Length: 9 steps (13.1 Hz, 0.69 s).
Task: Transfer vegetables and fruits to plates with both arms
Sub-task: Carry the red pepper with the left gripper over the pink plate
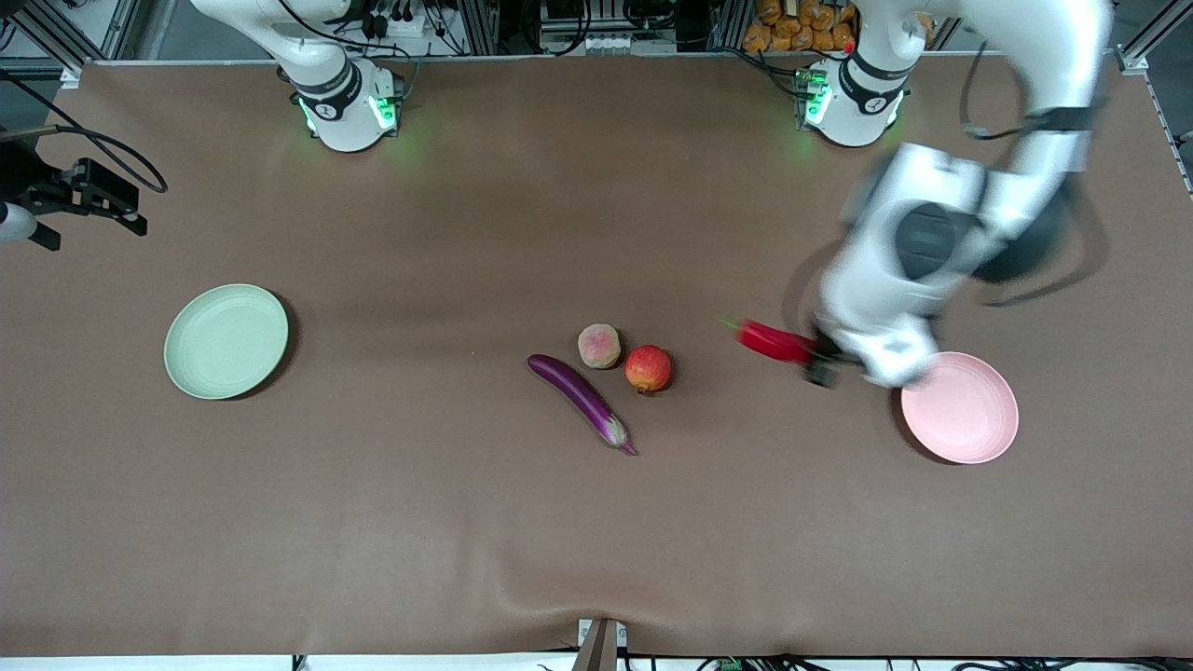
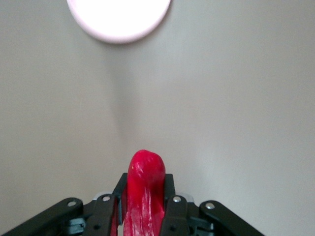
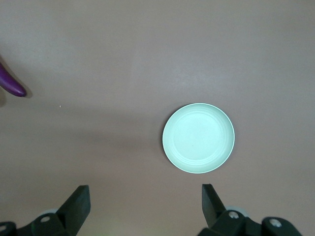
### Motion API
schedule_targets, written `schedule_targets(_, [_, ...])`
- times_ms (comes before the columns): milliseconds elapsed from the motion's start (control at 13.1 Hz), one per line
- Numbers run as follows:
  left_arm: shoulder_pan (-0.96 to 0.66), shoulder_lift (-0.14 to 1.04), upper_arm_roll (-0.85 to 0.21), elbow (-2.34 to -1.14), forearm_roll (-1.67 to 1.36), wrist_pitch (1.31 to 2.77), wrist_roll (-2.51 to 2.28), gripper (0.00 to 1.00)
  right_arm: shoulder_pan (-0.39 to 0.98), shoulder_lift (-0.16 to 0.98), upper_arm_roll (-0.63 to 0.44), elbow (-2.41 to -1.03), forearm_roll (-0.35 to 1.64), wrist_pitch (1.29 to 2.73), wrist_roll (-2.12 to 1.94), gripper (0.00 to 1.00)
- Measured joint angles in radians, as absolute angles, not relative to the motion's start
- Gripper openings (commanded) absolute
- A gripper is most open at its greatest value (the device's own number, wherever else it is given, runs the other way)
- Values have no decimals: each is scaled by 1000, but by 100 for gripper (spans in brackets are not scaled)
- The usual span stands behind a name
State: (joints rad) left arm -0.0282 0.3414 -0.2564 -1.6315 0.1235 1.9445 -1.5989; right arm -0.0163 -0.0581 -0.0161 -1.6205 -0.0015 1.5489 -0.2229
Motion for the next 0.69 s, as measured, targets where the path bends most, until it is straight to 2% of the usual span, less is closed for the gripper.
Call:
schedule_targets(305, [219,378,-253,-1612,137,1944,-1313,0,-15,44,-16,-1615,-1,1560,-224,100])
schedule_targets(534, [245,447,-256,-1617,139,1974,-1263,0,43,83,-12,-1587,30,1569,-169,100])
schedule_targets(686, [273,484,-255,-1662,145,2074,-1205,0,115,97,-8,-1560,85,1569,41,100])
